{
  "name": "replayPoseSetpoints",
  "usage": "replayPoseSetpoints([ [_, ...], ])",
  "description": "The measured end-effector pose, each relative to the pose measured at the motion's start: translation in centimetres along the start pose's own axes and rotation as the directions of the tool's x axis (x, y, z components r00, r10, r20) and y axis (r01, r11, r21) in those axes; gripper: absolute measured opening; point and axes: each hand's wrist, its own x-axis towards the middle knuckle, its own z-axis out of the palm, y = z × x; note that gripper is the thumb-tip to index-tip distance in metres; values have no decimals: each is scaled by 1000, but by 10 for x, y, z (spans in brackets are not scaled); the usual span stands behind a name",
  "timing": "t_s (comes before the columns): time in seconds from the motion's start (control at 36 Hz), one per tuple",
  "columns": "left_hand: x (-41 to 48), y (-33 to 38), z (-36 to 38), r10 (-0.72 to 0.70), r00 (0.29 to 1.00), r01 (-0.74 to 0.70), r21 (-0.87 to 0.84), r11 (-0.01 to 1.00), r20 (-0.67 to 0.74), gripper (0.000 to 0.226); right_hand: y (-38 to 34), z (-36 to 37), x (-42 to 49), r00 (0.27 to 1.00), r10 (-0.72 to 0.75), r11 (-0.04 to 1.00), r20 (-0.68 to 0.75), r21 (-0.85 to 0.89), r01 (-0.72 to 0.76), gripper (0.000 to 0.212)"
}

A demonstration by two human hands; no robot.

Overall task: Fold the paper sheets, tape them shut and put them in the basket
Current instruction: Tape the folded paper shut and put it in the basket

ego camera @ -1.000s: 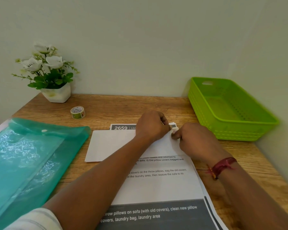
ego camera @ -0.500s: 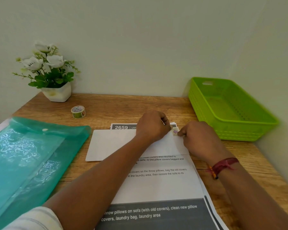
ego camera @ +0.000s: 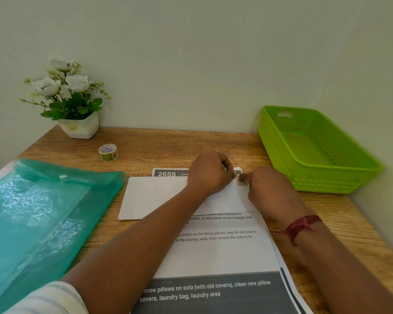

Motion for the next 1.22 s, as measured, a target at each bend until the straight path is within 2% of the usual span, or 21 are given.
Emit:
replayPoseSetpoints([
  [0.11,0,1,0,3,1000,-3,-2,1000,-7,17,-1,7,-1,1000,6,1000,-22,-2,-6,44],
  [0.22,-1,1,0,-1,1000,1,2,1000,-5,16,4,6,0,999,23,999,-28,23,-22,50],
  [0.39,0,1,-1,-10,1000,10,0,1000,-5,14,7,6,4,999,41,997,-21,60,-40,44],
  [0.56,0,1,-2,-16,1000,16,2,1000,-9,14,8,3,5,995,87,994,-39,65,-84,24],
  [0.94,0,-1,-1,6,1000,-5,8,1000,-19,7,-6,5,-1,995,-2,1000,-101,-3,1,28],
  [1.22,1,0,0,-12,1000,12,6,1000,-21,5,-10,-2,-2,997,30,995,-68,97,-24,23],
])
